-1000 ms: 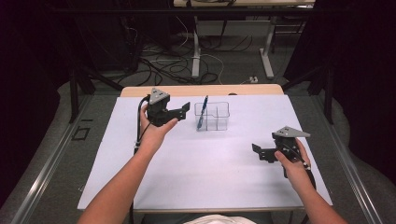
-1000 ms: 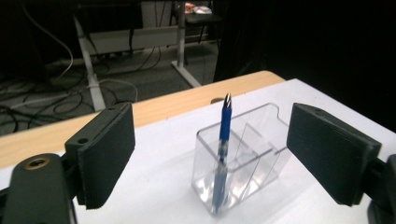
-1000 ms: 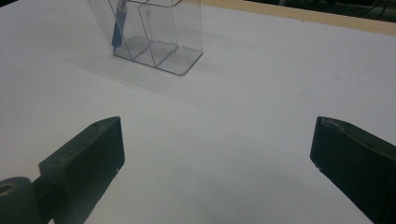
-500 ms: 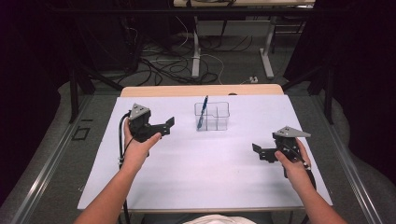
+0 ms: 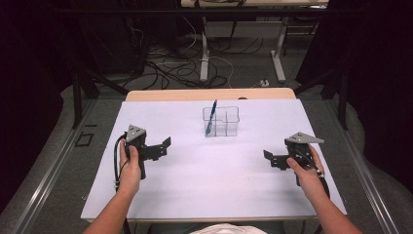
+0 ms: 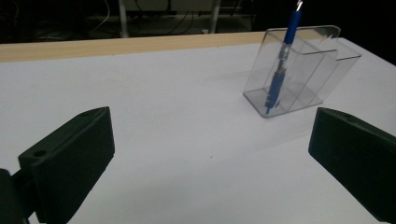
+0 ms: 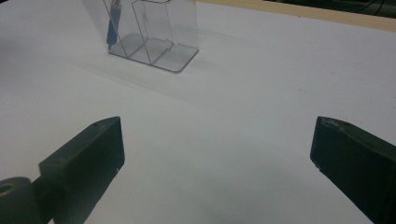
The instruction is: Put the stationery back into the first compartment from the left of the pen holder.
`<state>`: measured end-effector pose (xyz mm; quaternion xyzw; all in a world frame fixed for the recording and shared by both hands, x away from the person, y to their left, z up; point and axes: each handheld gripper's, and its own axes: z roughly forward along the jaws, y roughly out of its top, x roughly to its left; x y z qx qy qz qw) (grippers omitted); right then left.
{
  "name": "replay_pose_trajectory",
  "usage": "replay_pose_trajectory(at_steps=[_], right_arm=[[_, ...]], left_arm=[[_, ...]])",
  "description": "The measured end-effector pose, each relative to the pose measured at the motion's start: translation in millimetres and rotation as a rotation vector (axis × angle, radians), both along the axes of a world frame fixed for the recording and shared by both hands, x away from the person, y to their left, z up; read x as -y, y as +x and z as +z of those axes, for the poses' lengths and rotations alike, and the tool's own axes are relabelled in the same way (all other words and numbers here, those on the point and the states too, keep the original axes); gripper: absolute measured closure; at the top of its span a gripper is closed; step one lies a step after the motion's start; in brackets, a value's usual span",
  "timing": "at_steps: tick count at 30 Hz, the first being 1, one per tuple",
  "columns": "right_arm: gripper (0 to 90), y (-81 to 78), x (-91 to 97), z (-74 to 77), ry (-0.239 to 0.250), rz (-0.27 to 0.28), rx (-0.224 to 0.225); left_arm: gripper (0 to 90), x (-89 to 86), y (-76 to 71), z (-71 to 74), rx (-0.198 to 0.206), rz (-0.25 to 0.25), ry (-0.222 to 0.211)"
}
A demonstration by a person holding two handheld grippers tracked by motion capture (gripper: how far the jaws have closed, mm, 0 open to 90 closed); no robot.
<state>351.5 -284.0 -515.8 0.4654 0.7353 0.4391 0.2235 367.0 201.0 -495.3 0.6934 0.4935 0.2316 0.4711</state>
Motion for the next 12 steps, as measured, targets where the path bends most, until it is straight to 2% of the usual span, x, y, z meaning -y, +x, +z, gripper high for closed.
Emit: replay_pose_trajectory(at_steps=[7, 12], right_arm=[[2.4, 1.2, -0.8, -1.8, 0.001, -0.002, 0.001], [0.6, 3.3, 1.5, -4.5, -0.024, -0.025, -0.004]], left_arm=[[0.2, -9.7, -3.7, -7.9, -0.013, 0.034, 0.007], [0.2, -11.7, -5.6, -7.5, -0.014, 0.041, 0.018]])
